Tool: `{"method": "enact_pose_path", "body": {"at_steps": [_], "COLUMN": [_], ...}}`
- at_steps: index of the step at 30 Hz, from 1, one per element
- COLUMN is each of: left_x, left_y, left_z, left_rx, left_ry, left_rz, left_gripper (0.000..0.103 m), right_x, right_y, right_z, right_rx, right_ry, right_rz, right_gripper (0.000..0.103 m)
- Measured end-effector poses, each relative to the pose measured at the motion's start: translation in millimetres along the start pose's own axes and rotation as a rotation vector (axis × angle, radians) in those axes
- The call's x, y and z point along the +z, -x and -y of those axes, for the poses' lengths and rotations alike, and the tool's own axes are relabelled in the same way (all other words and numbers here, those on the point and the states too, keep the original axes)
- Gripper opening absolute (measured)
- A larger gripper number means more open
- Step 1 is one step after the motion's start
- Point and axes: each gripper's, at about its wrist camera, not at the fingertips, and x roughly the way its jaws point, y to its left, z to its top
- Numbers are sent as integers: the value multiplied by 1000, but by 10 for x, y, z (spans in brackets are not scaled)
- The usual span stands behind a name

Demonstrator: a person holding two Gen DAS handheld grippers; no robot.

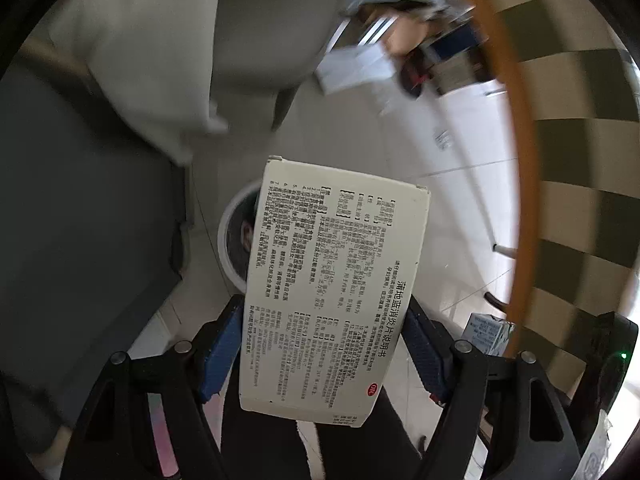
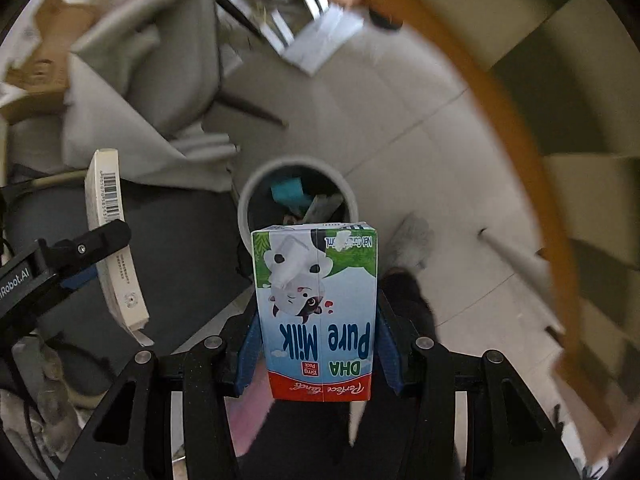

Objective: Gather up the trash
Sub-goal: 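Carry the cream box and milk carton toward the white bin, then open left tool over the bin while right tool releases the milk carton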

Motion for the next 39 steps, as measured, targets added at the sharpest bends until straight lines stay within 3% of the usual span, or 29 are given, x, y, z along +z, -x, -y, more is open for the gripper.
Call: {"method": "enact_pose_path", "body": {"at_steps": [3,8,10,11,13,15,16,18,21,26,29,39], "left_x": [81,134,147,152,160,144,143,141,112,41,-6,-255], "left_y": [-622,-1288,-1473,-1511,-1563,-1570,-1568,-1526,-1448,-1301,-1188,-585], "left_z": [-242,-501,-607,-650,-711,-815,-842,-866,-895,-894,-830,-635], "left_rx": [-19,-13,5,13,47,76,92,129,223,247,284,294], "left_ry": [38,63,80,82,78,82,84,77,46,10,-20,-60], "left_rz": [-76,-122,-125,-126,-121,-106,-96,-59,-8,10,30,79], "left_gripper": [74,77,88,102,103,103,103,103,103,103,103,103], "right_x": [109,255,281,300,320,360,380,399,389,354,316,69], "right_y": [-600,-1450,-1733,-1831,-2024,-2119,-2180,-2241,-2250,-2207,-2150,-1569], "right_z": [84,228,235,220,188,180,172,151,101,-7,-89,-311], "right_rx": [16,56,81,86,90,83,74,30,-63,-154,-173,-175], "right_ry": [-23,-54,-36,-26,3,17,23,47,83,109,120,117], "right_rz": [-42,-90,-117,-123,-128,-125,-125,-118,-83,-50,-41,15], "right_gripper": [52,53,53,53,65,87,91,100,100,100,100,100]}}
